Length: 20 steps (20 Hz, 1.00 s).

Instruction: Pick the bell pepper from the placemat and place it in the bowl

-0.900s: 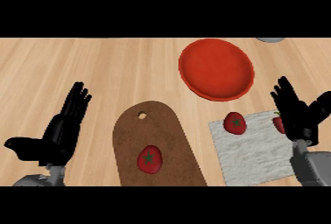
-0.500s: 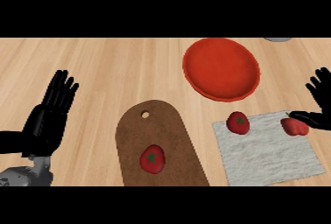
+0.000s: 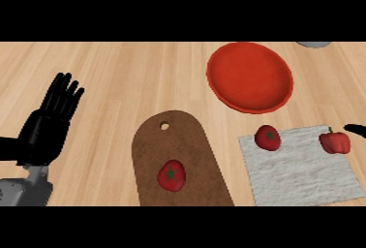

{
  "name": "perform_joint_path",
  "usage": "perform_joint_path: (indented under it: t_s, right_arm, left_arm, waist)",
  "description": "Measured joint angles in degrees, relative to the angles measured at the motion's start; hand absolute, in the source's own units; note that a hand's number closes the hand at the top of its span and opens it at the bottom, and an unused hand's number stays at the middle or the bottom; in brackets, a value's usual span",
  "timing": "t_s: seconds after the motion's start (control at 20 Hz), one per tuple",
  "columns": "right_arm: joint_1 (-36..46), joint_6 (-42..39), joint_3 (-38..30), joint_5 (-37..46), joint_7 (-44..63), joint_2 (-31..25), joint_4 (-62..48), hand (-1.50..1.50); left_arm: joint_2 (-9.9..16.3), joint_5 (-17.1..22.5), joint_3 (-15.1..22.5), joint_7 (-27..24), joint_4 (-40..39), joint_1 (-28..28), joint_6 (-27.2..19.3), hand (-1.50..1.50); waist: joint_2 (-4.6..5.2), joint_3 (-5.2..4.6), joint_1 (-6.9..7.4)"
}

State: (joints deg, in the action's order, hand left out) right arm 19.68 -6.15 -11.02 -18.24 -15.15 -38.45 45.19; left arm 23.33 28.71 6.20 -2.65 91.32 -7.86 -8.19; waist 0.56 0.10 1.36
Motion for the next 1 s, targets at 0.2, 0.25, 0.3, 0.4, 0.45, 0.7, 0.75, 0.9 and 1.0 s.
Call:
perform_joint_path:
  t_s: [0.2, 0.25, 0.3, 0.4, 0.45, 0.7, 0.75, 0.9, 1.0]
  right_arm:
    - [3.3, -6.4, 4.0, 5.4, 2.0, -7.1, -3.9, -1.50]
    - [4.1, -8.9, 5.5, 6.8, 3.2, -8.8, -4.4, -1.50]
    - [4.4, -11.4, 7.6, 8.5, 4.1, -10.3, -4.5, -1.50]
    - [5.1, -17.4, 11.7, 11.7, 6.0, -13.4, -4.2, -1.50]
    - [5.5, -20.7, 13.7, 13.2, 6.7, -14.7, -4.0, -1.50]
    - [11.2, -36.6, 20.6, 17.5, 9.8, -18.6, -4.4, -1.50]
    - [13.3, -39.1, 21.1, 18.0, 10.2, -18.7, -5.2, -1.50]
    - [18.4, -43.3, 22.3, 20.5, 11.3, -17.1, -8.6, -1.50]
    - [20.9, -44.1, 22.4, 22.5, 11.5, -15.7, -11.0, -1.50]
  left_arm:
    - [0.1, 0.0, 0.0, 0.4, -0.2, -0.6, 0.8, 0.00]
    - [-0.1, 0.2, -0.1, 0.4, -0.4, -0.9, 1.0, 0.00]
    - [0.0, 0.2, 0.0, 0.6, -0.3, -1.1, 1.1, 0.00]
    - [0.0, 0.2, 0.0, 0.6, -0.2, -1.3, 1.4, 0.00]
    - [0.2, 0.4, 0.1, 0.9, 0.0, -1.5, 1.7, 0.00]
    - [-0.7, -0.1, 0.4, 0.3, -1.2, -1.8, 1.9, 0.00]
    - [-0.7, -0.2, 0.2, 0.6, -1.4, -2.1, 1.9, 0.00]
    - [-0.9, -0.2, -0.7, 0.3, -1.7, -1.6, 2.4, 0.00]
    - [-0.7, -0.2, -1.8, 0.3, -1.5, -1.0, 2.9, 0.00]
  waist:
    - [0.11, -0.03, 0.71]
    - [0.20, -0.04, 0.96]
    - [0.22, -0.07, 1.24]
    - [0.30, -0.13, 1.89]
    - [0.33, -0.14, 2.20]
    - [0.29, -0.11, 2.13]
    - [0.24, -0.10, 1.93]
    - [0.09, -0.09, 1.37]
    - [-0.04, -0.09, 0.91]
